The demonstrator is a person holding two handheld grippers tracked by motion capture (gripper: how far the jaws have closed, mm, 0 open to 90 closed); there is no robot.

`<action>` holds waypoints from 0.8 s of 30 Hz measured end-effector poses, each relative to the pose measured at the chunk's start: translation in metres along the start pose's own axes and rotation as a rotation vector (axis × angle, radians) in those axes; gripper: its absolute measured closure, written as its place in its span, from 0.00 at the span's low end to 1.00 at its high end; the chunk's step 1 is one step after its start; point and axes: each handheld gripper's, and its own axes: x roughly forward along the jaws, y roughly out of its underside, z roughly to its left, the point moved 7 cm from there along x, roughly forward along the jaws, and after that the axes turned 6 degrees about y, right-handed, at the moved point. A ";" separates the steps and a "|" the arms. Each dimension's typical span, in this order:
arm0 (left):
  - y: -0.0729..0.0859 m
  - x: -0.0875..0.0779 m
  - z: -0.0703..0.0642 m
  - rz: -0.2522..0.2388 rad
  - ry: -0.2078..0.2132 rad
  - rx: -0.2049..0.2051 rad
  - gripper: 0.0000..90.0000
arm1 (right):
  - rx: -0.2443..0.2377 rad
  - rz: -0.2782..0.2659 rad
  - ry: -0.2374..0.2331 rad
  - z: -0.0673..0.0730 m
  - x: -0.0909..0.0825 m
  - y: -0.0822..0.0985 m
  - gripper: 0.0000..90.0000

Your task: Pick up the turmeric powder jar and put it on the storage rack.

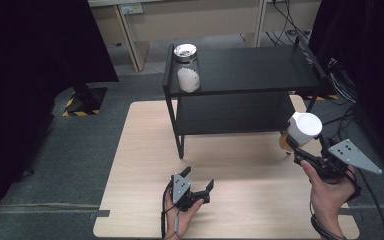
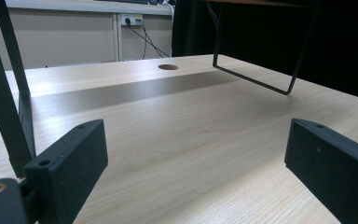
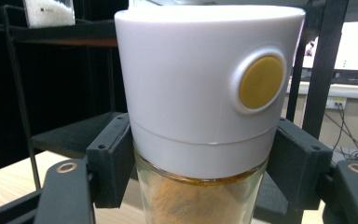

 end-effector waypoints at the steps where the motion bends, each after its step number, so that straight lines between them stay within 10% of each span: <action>1: 0.000 0.000 0.000 0.001 0.000 -0.001 0.06 | 0.000 0.000 0.000 0.000 0.000 0.000 0.34; 24: 0.000 0.000 0.000 0.002 -0.001 0.000 0.06 | -0.017 -0.029 0.024 0.006 0.013 -0.047 0.34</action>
